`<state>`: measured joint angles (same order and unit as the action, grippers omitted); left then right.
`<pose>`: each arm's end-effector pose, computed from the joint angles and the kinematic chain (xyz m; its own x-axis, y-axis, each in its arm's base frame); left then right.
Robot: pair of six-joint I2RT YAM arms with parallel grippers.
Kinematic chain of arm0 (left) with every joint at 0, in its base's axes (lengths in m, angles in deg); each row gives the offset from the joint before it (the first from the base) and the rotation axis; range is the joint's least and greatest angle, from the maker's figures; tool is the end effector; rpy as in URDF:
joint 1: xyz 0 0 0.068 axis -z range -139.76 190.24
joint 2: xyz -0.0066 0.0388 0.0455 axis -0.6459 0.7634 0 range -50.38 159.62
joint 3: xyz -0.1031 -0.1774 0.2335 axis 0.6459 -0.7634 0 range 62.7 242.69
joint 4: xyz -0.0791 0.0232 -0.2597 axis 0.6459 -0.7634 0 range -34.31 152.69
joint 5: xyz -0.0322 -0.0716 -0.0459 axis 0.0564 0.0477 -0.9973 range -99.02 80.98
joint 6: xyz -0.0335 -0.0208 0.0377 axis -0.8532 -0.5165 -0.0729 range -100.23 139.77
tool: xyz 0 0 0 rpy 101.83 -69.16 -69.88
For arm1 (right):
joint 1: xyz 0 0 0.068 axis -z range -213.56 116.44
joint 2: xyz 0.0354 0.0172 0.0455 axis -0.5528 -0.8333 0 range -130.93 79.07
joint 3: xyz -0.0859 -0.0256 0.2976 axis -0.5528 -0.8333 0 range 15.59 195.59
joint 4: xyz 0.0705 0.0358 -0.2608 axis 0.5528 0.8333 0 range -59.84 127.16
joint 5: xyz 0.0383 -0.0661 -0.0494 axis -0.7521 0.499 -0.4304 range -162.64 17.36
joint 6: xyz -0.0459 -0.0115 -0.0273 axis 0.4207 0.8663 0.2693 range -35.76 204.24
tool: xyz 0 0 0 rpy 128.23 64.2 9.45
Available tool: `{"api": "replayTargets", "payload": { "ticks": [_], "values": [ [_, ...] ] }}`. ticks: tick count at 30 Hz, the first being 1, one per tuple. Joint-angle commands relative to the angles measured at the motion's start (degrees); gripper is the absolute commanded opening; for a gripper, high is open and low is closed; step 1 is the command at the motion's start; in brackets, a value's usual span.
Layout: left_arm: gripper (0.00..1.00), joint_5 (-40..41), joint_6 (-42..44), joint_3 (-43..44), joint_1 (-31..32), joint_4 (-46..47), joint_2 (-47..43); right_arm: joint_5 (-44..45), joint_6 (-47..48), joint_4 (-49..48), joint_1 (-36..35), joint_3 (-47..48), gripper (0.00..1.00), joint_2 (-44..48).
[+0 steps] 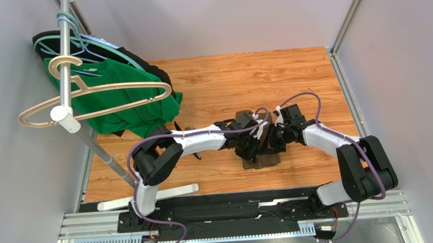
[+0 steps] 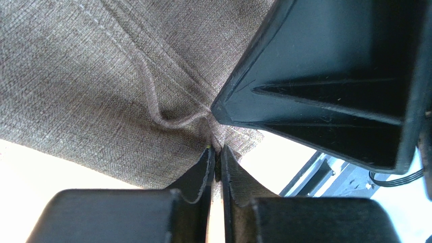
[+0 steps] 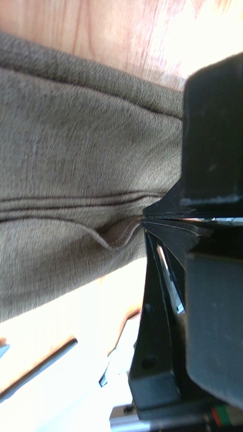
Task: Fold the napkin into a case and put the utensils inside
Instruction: Smooth out the 2/3-rectangle-folded napkin at the center of the board.
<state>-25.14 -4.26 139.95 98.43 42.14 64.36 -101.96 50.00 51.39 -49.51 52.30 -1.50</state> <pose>0.2259 -0.3835 0.1876 -0.7724 0.5032 -0.3876 0.6344 0.6419 -0.4308 0.2275 0.0836 0.1817 -0.9673 0.2339 -0.0981 0.1288 0.7864 0.6042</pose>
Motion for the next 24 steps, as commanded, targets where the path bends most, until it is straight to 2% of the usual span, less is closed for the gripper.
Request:
{"api": "replayTargets", "payload": {
  "ticks": [1, 5, 10, 13, 19, 22, 24],
  "values": [
    [0.23, -0.67, 0.30, -3.68, 0.25, 1.75, -3.20, -0.92, 0.49, 0.55, -0.05, 2.23, 0.00, 0.77],
    [0.35, -2.07, 1.53, -5.62, 0.25, 2.98, -5.14, 0.14, 1.10, 2.67, -0.05, 2.40, 0.00, 3.05],
    [0.41, -5.05, 0.83, -8.34, -0.97, 5.26, -9.26, -4.16, -1.00, -0.48, -0.23, 1.44, 0.00, 2.53],
    [0.47, -8.74, 1.09, -9.66, -1.59, 7.36, -11.46, -3.47, -0.39, 0.21, -0.23, 2.05, 0.00, 2.79],
    [0.48, -15.16, -2.59, -9.84, -3.17, 11.85, -9.89, -4.34, 0.23, 0.39, -1.10, 2.76, 0.00, 1.74],
    [0.47, -14.21, -2.86, -10.10, -3.26, 11.94, -11.02, -4.60, -0.13, 0.03, -1.72, 2.58, 0.00, 1.30],
    [0.42, -13.33, -2.77, -10.46, -3.79, 11.33, -12.78, -4.78, -0.21, -0.57, -2.51, 2.67, 0.00, 0.77]
  ]
}}
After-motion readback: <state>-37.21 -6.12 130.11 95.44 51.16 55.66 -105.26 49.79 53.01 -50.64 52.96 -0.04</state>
